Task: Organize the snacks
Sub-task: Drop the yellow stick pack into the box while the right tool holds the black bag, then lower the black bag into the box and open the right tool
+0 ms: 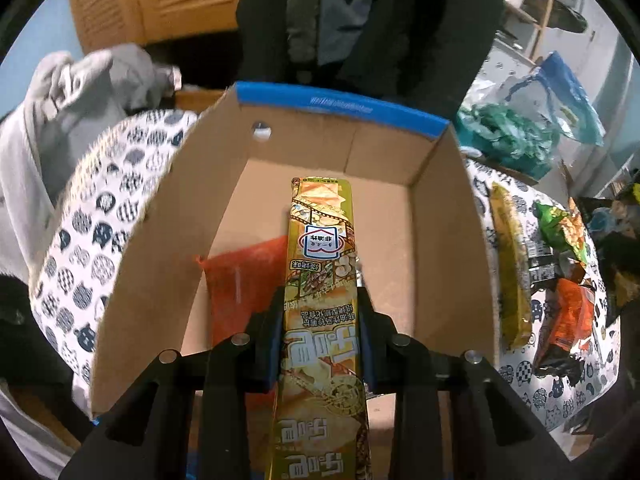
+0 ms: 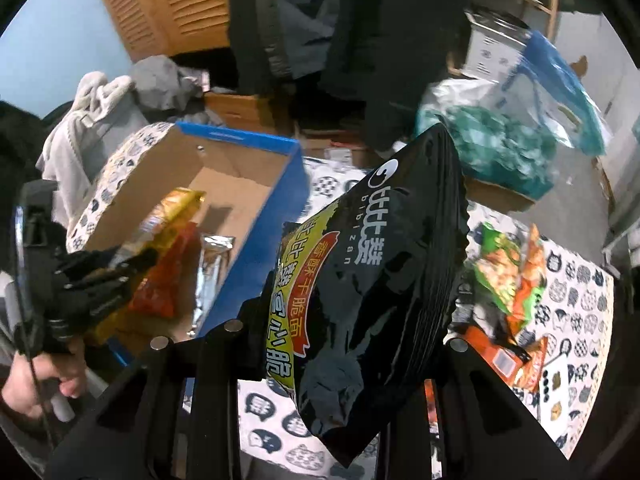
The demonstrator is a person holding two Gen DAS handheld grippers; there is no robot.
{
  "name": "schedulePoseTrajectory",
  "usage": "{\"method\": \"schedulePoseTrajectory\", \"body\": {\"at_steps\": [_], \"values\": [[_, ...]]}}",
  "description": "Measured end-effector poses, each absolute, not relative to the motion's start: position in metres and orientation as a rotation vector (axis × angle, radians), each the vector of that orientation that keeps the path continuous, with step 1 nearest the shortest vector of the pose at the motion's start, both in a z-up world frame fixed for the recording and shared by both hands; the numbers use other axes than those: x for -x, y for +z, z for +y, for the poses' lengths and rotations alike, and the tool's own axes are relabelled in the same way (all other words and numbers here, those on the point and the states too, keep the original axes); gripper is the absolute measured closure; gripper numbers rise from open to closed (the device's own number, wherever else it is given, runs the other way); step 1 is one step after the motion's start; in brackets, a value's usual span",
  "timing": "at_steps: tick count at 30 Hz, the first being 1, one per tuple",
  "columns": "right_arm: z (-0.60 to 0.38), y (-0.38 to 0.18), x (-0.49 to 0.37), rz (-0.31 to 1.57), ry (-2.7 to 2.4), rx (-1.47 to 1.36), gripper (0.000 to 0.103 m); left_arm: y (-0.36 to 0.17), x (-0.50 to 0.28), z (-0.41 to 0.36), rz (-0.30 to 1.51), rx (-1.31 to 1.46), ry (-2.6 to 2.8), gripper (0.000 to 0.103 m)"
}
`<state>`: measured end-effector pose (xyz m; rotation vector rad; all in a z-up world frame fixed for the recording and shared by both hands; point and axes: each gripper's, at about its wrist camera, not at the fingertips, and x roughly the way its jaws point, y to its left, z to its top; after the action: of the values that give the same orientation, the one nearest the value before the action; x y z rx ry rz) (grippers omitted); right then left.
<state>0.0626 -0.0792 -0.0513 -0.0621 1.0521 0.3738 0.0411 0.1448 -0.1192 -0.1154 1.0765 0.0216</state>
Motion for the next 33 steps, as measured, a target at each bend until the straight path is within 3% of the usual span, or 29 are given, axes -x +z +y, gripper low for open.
{"method": "schedulePoseTrajectory", "body": {"at_steps": [9, 15, 20, 33], "values": [[-0.054, -0.063, -0.064, 1.081, 0.408, 0.095, 0.077, -0.150, -0.050, 0.143, 1.180, 0.122, 0.025, 0.071], [-0.046, -0.072, -0.065, 1.107, 0.434, 0.090, 0.077, -0.155, -0.051, 0.138, 1.217, 0.100, 0.040, 0.054], [-0.029, -0.076, -0.072, 1.126, 0.477, 0.100, 0.077, -0.132, -0.044, 0.144, 1.152, 0.126, 0.058, 0.040], [0.045, -0.106, -0.117, 1.201, 0.608, 0.147, 0.077, -0.072, -0.006, 0.194, 0.973, 0.240, 0.129, 0.035]]}}
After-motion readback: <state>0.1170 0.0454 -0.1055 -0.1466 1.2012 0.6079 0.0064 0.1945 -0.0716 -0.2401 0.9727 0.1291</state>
